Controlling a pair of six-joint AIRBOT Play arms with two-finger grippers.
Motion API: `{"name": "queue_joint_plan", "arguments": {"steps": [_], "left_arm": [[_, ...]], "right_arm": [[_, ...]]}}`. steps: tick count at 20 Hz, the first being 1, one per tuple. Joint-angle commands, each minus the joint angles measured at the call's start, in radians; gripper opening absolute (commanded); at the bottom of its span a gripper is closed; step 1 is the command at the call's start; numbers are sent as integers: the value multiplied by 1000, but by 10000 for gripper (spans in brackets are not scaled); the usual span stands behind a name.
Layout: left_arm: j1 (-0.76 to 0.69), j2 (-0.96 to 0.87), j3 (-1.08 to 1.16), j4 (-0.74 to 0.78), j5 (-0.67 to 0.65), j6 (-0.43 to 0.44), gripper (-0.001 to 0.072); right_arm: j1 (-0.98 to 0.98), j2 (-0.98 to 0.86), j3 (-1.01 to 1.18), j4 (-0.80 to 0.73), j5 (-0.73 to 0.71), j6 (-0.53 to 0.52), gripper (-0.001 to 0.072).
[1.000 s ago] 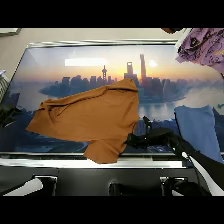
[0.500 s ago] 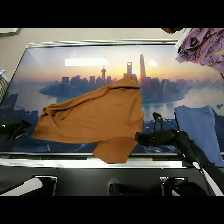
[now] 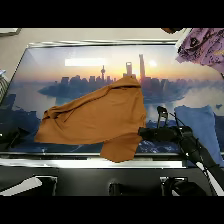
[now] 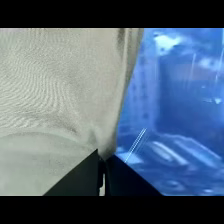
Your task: Fold the clothes and pants, and hang the long-sleeved shirts on hangers.
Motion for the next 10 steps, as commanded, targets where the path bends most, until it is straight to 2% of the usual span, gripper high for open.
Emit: {"name": "queue_joint_plan", "arguments": {"steps": [1,5,10], "left_arm": [[0,-35,-16,-2,-31,25,521],[-76,-79,-18,-1,-27,47,519],[-101,-149,-18,-2,-30,47,516]], "right_arm": [[1,2,3,-10,2,10,29],[1,2,3,-10,3,11,29],[1,2,3,-11,2,19,29]]}}
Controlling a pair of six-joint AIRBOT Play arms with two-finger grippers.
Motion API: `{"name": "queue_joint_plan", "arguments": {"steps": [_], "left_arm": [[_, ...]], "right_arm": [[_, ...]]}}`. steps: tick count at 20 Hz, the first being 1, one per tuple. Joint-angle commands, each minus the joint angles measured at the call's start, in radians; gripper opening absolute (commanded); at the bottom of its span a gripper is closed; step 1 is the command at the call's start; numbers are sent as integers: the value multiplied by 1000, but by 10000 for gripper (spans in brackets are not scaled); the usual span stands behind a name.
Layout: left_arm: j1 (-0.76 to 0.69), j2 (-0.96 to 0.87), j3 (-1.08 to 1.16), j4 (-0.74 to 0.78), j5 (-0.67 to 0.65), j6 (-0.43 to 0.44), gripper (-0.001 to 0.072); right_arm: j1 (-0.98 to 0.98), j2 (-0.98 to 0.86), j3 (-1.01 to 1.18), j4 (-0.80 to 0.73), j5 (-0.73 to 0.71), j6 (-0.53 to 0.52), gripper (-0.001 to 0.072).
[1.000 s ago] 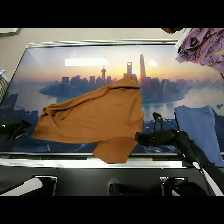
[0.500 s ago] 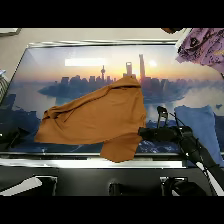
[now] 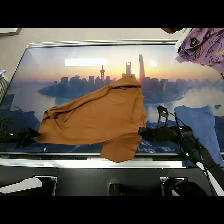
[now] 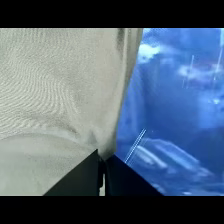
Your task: Fold the clothes and pants, and hang the long-sleeved shirts on hangers.
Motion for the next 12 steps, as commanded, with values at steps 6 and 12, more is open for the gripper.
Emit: {"name": "queue_joint_plan", "arguments": {"steps": [6,12], "left_arm": [[-18,-40,-1,18,13,23,124],[-101,-13,46,-85,29,19,13]], "right_arm": [[1,1,1,0,0,21,29],[1,-2,39,26,49,28,28]]}}
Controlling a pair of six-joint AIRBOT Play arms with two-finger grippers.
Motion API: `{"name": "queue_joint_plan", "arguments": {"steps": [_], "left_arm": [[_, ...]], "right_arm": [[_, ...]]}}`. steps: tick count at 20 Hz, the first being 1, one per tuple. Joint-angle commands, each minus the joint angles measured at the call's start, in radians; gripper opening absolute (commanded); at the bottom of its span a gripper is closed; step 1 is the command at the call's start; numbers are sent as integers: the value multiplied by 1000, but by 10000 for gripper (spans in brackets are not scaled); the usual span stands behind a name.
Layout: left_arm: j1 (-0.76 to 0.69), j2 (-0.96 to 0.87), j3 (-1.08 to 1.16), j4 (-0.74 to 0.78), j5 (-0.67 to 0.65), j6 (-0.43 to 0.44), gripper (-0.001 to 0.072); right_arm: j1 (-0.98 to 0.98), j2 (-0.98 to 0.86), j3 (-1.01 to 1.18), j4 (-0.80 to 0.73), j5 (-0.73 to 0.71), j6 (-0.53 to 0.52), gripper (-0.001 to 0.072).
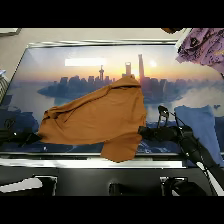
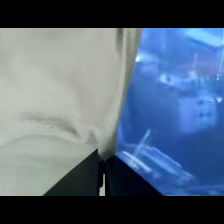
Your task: Fold the clothes and pants, and hang the long-sleeved shirts on hangers.
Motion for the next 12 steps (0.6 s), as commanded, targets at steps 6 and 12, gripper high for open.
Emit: {"name": "queue_joint_plan", "arguments": {"steps": [6,12], "left_arm": [[-345,54,468,-125,37,-140,12],[-556,59,1279,180,64,-407,13]], "right_arm": [[0,-197,512,-67,43,-51,28],[0,-292,1237,-309,-142,-31,27]]}}
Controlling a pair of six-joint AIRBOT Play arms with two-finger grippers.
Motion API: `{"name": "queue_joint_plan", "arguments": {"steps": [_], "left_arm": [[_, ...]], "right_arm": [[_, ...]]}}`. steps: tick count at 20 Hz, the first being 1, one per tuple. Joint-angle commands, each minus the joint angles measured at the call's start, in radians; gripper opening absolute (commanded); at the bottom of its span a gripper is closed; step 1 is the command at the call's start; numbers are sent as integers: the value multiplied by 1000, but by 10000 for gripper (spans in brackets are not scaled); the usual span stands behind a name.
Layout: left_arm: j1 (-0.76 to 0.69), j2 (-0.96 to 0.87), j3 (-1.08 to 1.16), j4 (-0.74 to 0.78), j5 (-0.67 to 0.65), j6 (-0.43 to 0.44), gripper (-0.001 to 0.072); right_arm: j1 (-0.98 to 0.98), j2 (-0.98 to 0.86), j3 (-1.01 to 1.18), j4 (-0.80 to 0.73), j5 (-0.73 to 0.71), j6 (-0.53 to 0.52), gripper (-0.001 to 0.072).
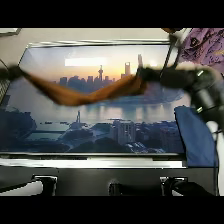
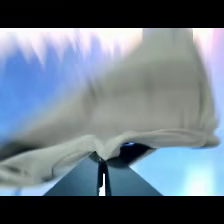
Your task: Fold the clothes and pants, and hang the long-sleeved shirts on hangers.
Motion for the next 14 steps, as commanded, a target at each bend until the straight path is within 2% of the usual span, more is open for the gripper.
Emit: {"name": "queue_joint_plan", "arguments": {"steps": [1,3,4,7,10,12,14], "left_arm": [[-105,24,445,213,23,-199,13],[-108,134,452,256,58,-271,12],[-106,207,405,288,61,-309,12],[-106,444,219,457,53,-390,13],[-106,585,162,614,-21,-470,12],[-106,616,162,625,-69,-474,13],[-106,604,153,595,-95,-446,13]], "right_arm": [[1,-26,430,-161,-163,13,27],[1,8,617,-170,-264,8,27],[2,54,645,-166,-272,10,27],[2,240,633,-163,-289,39,27],[2,367,633,-187,-327,70,27],[2,397,633,-221,-351,130,27],[2,385,628,-225,-369,145,27]]}}
